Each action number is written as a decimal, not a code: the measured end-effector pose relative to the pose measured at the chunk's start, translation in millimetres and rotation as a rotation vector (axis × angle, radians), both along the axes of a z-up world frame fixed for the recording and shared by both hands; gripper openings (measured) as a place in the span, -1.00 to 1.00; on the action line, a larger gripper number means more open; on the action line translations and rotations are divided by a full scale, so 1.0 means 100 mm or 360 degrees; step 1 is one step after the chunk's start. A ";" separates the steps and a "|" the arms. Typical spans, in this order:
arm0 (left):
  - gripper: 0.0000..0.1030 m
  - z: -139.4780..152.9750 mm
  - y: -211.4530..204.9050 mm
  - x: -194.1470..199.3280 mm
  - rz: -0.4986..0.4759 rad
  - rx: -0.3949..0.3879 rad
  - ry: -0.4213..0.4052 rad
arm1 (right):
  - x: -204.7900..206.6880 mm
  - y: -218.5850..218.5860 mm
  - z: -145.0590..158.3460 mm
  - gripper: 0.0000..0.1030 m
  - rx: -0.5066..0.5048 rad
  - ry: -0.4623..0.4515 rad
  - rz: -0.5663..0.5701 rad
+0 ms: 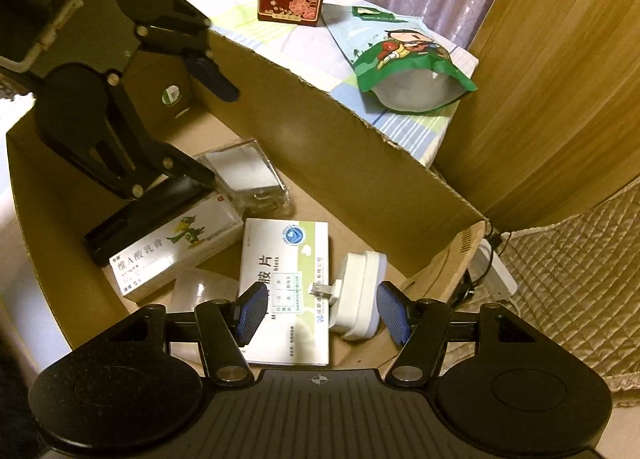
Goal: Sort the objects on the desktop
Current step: 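Withdraw both open tools from the box back toward the table items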
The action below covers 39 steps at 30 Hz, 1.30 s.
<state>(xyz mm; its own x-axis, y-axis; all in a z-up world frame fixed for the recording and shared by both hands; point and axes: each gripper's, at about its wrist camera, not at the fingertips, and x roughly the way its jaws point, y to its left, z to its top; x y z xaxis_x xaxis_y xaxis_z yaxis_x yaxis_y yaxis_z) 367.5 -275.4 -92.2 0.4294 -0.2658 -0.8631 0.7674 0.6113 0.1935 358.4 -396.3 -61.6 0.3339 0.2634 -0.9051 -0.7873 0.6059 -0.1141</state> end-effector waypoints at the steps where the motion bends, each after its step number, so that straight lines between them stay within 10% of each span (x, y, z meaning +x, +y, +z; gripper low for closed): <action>1: 0.22 0.01 0.01 -0.01 0.0020 0.0002 0.0004 | 0.00 0.01 0.00 0.24 0.0003 0.0005 0.0001; 13: 0.37 0.35 0.26 -0.26 0.0356 -0.0041 0.0047 | -0.13 0.08 -0.03 0.24 0.0067 0.0084 -0.0046; 39: 0.61 0.94 0.51 -0.91 0.0479 -0.0177 -0.0124 | -0.67 -0.08 0.37 0.24 0.0222 0.0010 -0.0343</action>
<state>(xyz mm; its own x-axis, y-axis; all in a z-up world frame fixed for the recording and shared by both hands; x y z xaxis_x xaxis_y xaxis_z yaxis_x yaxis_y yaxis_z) 276.4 -224.7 1.8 0.5668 -0.2074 -0.7973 0.5345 0.8291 0.1642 291.0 -404.6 -24.9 0.3905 0.3091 -0.8671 -0.6387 0.7693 -0.0134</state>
